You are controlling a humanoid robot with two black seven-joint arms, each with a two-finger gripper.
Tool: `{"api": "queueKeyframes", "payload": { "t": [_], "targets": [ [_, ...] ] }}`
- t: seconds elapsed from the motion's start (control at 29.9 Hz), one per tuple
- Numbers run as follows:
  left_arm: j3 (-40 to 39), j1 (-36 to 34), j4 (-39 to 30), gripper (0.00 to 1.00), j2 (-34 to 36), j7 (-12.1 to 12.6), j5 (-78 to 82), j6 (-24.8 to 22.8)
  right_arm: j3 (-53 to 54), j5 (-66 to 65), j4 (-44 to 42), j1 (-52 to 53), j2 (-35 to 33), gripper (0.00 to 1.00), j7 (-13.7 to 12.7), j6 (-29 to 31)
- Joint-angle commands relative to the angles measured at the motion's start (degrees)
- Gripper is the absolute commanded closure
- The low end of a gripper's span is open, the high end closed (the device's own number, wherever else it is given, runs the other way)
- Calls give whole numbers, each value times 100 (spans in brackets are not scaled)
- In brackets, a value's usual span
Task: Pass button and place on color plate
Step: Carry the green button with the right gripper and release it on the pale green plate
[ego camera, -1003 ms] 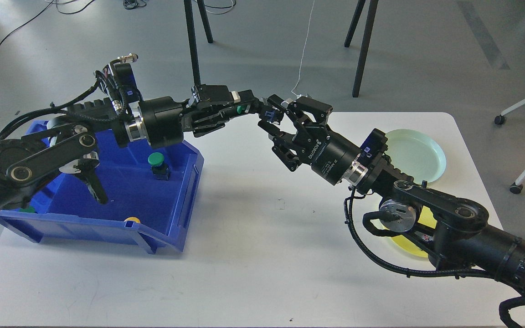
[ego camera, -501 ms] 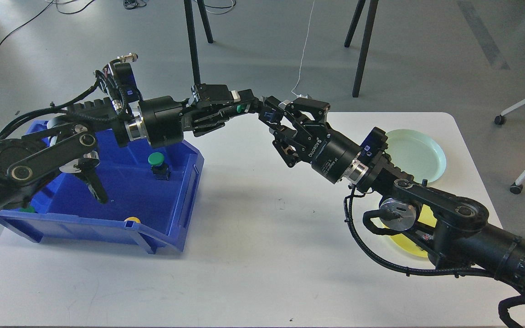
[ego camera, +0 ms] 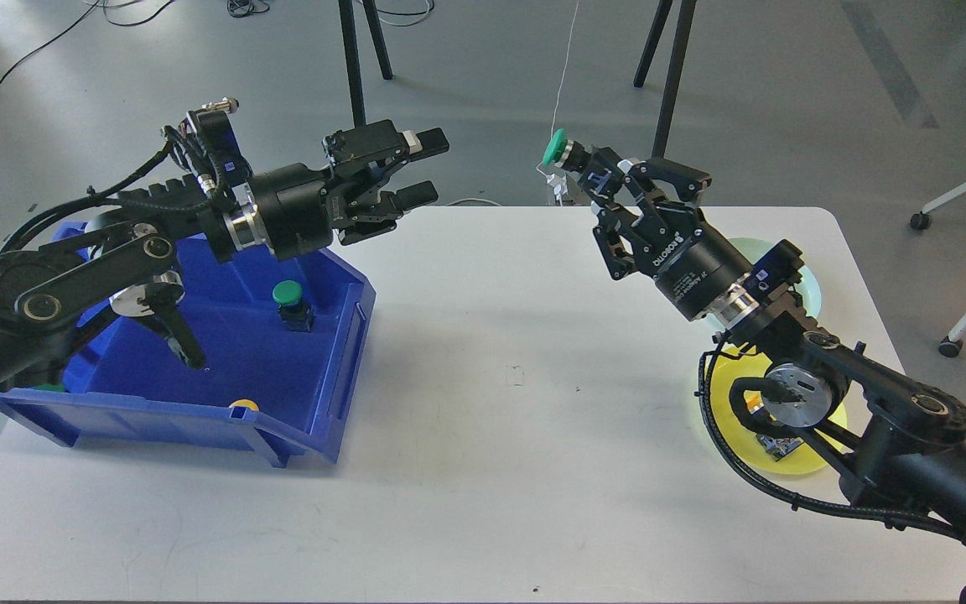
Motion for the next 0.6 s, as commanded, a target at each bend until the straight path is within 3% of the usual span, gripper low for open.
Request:
{"api": "queueKeyframes", "payload": {
  "t": [0.0,0.1,0.27,0.4,0.57],
  "targets": [
    [-5,8,6,11,0,0,-20,0,74,-29,-352,-189,-202,99,-256,-1391],
    [-5,8,15,11,0,0,-82,0,-119,-134,-581,-198,-352,99,-731,-2561],
    [-5,16,32,11,0,0,-99,0,-1111,-695,-1099,-22,-589,99,-785,-4020],
    [-5,8,32,10,-35,0,-99,0,-1717,-1205,-1713,206,-502,99,-785,-4020],
    [-5,8,32,10,-35,0,-152,0,-2762,-1602,-3092,610,-2,99,-785,-4020]
  ]
}}
